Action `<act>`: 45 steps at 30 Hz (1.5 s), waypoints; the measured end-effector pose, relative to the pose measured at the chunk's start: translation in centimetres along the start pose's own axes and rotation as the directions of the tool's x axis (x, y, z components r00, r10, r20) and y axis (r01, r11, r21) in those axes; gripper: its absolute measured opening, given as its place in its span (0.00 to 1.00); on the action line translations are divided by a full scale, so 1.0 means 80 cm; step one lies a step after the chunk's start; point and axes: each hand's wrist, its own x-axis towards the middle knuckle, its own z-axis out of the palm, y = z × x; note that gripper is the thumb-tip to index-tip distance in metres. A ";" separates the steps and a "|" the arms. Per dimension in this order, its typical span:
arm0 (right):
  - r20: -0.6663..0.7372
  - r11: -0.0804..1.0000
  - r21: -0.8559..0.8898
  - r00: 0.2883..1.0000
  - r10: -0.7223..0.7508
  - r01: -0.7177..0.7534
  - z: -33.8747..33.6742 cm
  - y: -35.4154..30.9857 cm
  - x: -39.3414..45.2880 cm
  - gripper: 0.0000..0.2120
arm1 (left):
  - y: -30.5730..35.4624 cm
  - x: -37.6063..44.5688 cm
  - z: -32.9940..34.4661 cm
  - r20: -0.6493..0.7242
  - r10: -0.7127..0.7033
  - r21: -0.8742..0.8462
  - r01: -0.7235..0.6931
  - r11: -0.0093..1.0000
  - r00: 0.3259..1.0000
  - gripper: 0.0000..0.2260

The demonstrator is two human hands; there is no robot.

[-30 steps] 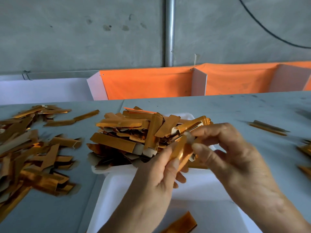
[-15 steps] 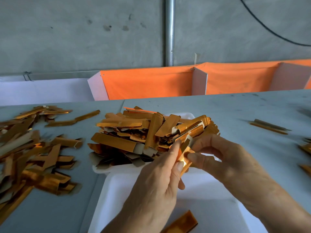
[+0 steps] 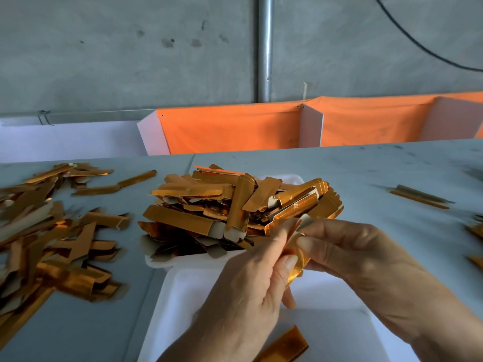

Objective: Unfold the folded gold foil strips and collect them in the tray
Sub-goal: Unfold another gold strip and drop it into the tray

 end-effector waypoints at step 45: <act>0.057 0.999 -0.014 0.997 -0.046 0.046 -0.012 -0.002 -0.002 0.08 | 0.008 0.002 -0.004 0.045 0.012 0.106 -0.017 0.994 0.999 0.28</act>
